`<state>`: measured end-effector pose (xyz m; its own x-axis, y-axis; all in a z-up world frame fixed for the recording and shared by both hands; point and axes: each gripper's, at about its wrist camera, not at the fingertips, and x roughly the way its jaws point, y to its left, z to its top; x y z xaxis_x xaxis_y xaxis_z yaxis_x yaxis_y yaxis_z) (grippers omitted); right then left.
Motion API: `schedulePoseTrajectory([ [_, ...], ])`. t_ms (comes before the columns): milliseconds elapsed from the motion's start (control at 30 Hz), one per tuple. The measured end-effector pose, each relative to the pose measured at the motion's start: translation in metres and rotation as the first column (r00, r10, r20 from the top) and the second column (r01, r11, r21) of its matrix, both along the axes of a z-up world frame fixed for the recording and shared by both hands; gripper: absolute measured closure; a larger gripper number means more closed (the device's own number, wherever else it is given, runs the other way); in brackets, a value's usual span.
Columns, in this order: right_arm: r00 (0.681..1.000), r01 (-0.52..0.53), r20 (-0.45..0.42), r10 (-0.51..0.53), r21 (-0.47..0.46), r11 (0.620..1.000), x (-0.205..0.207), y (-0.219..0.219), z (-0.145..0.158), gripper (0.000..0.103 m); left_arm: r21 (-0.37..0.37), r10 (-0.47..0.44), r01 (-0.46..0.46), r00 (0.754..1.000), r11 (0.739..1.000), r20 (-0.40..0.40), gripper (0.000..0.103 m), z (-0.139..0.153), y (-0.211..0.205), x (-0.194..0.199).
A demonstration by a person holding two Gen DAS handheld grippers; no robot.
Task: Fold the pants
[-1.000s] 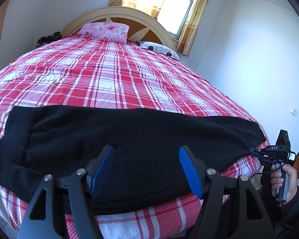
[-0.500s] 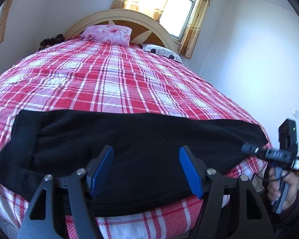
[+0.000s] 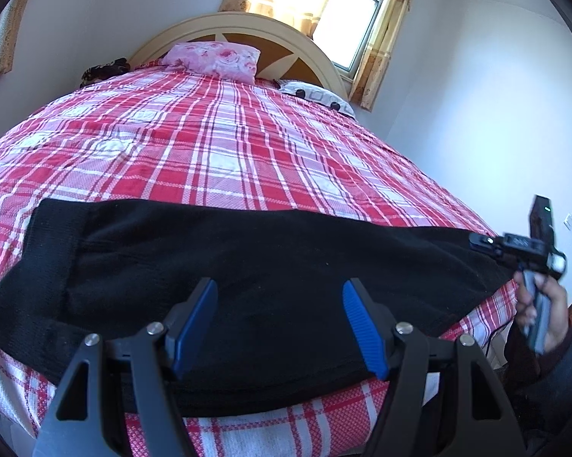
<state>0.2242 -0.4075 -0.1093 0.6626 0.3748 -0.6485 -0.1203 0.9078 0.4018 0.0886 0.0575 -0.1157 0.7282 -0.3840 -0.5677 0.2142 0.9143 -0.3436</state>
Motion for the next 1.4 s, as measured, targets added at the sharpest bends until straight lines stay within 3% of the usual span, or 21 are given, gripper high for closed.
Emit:
schedulePoseTrajectory([
  [133,0.991,0.104,-0.079,-0.104,0.004,0.995,0.048,-0.042,-0.017,0.076,0.012,-0.004,0.004,1.000,1.000,-0.010,0.032,-0.004,-0.002,0.001],
  [300,0.990,0.109,-0.096,-0.099,0.107,0.988,0.083,-0.059,-0.031,0.077,0.016,0.000,0.001,0.999,1.000,-0.035,0.032,-0.013,-0.001,0.003],
  [467,0.985,0.156,-0.074,-0.157,-0.016,0.988,0.068,-0.033,0.000,0.076,0.027,0.031,-0.031,1.000,0.999,0.001,0.032,-0.004,0.006,0.000],
  [533,0.995,0.094,-0.017,-0.094,-0.043,0.995,0.060,-0.007,0.021,0.076,0.027,0.044,-0.044,0.999,0.999,0.005,0.032,-0.003,0.010,0.001],
  [633,0.990,-0.136,-0.034,0.136,0.002,0.991,0.067,0.051,0.031,0.076,0.022,0.063,-0.063,0.998,0.998,-0.022,0.032,-0.008,0.015,0.008],
  [733,0.943,-0.300,-0.112,0.313,0.119,0.946,0.092,0.109,0.019,0.076,0.018,0.064,-0.064,0.998,0.998,-0.017,0.032,-0.010,0.016,0.008],
  [833,0.892,-0.342,-0.228,0.390,0.225,0.913,0.121,0.149,-0.007,0.076,0.060,0.063,-0.061,0.998,0.996,-0.029,0.031,-0.015,0.014,0.011],
  [1000,0.785,-0.355,-0.384,0.486,0.366,0.861,0.153,0.201,-0.045,0.076,0.036,0.057,-0.056,0.998,0.998,-0.035,0.025,-0.024,0.017,0.011],
  [1067,0.725,-0.371,-0.437,0.532,0.402,0.837,0.152,0.221,-0.055,0.076,0.060,0.052,-0.050,0.998,0.997,-0.029,0.025,-0.024,0.014,0.011],
  [1133,0.637,-0.377,-0.492,0.593,0.472,0.797,0.151,0.236,-0.070,0.076,0.062,0.051,-0.049,0.998,0.997,-0.027,0.022,-0.024,0.012,0.010],
  [1167,0.611,-0.376,-0.505,0.610,0.493,0.785,0.151,0.241,-0.075,0.076,0.061,0.048,-0.046,0.999,0.997,-0.025,0.021,-0.024,0.011,0.011],
  [1400,0.518,-0.316,-0.517,0.681,0.624,0.715,0.158,0.266,-0.093,0.076,0.090,0.035,-0.033,0.999,0.995,-0.014,0.019,-0.024,0.008,0.010],
])
